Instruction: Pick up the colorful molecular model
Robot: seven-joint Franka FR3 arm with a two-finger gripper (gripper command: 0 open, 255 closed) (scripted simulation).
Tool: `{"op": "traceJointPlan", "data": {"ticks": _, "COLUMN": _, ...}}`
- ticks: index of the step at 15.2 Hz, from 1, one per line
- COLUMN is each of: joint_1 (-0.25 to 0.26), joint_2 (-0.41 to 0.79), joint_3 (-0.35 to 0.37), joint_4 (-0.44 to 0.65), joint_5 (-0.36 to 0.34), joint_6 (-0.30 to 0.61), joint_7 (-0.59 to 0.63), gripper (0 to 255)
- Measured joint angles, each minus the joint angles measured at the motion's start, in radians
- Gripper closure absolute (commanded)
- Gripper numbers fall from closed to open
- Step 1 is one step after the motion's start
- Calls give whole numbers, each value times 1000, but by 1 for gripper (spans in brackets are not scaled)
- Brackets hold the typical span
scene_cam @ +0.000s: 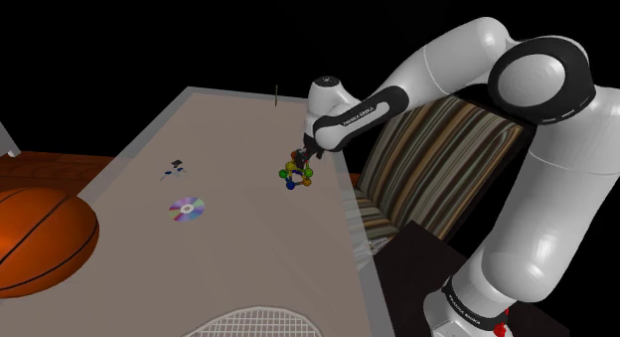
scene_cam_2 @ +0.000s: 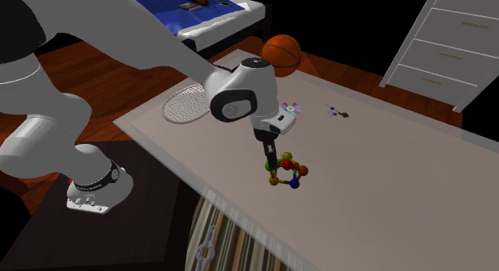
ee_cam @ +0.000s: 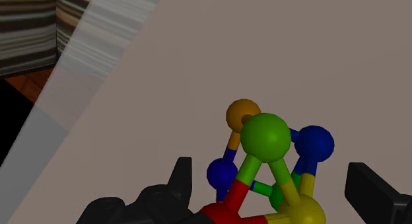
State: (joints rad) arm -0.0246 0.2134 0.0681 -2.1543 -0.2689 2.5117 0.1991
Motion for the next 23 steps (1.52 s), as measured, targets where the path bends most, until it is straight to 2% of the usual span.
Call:
{"op": "traceJointPlan", "data": {"ticks": 8, "joint_1": 15, "joint_2": 96, "joint_3": -18, "joint_4": 19, "joint_5": -52, "joint_6": 76, "joint_7": 49, "gripper": 0}}
{"op": "traceJointPlan", "data": {"ticks": 9, "joint_1": 15, "joint_2": 103, "joint_3": -19, "joint_4": 21, "joint_5": -54, "joint_6": 80, "joint_7": 50, "gripper": 255}}
{"op": "traceJointPlan", "data": {"ticks": 19, "joint_1": 15, "joint_2": 107, "joint_3": -19, "joint_4": 24, "joint_5": -55, "joint_6": 84, "joint_7": 51, "gripper": 255}}
{"op": "traceJointPlan", "data": {"ticks": 23, "joint_1": 10, "joint_2": 79, "joint_3": -13, "joint_4": 28, "joint_5": -40, "joint_6": 51, "joint_7": 35, "gripper": 255}}
